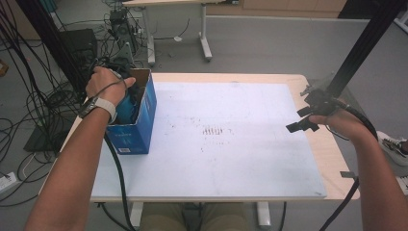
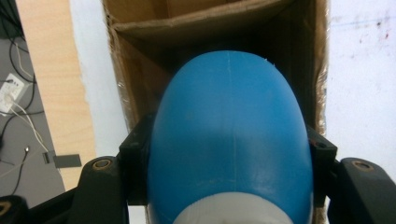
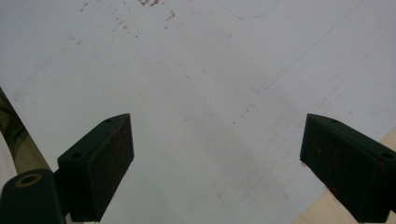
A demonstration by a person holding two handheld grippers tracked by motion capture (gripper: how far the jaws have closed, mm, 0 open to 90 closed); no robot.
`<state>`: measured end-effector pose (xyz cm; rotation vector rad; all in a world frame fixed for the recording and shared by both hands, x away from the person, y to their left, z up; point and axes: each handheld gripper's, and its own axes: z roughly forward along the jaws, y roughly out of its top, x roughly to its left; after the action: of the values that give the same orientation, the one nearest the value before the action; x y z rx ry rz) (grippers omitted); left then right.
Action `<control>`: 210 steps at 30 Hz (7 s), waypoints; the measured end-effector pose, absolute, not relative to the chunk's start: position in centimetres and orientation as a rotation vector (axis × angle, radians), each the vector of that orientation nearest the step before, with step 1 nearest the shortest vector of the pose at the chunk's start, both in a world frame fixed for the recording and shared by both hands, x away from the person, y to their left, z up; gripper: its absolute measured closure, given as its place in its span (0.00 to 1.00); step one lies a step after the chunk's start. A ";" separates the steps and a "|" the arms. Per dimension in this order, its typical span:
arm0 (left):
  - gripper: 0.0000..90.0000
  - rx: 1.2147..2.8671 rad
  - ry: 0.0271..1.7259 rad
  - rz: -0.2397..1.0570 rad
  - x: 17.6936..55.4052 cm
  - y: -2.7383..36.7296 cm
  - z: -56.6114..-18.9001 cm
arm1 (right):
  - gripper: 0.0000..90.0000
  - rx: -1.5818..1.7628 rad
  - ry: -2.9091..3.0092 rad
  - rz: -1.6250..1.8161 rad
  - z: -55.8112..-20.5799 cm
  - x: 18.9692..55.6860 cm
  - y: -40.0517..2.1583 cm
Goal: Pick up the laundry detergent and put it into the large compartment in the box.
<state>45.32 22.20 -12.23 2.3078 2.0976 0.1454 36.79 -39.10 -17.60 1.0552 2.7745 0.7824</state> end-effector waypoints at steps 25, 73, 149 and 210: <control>0.42 2.343 2.066 0.107 45.4 22.5 -14.9 | 0.11 1.065 2.775 0.780 -17.8 36.6 -39.2; 0.42 2.339 2.066 0.105 45.5 22.8 -16.0 | 0.11 1.084 2.772 0.781 -18.2 36.4 -39.7; 0.42 2.332 2.065 0.121 45.3 22.7 -16.1 | 0.11 1.083 2.764 0.790 -18.2 36.1 -40.0; 0.06 2.403 1.665 0.100 43.6 26.1 -6.2 | 0.11 1.073 2.760 0.756 -16.8 35.5 -39.3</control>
<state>43.58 26.12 -6.24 2.4034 1.6649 0.1005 35.51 -39.33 -16.85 1.0732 2.7597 0.7557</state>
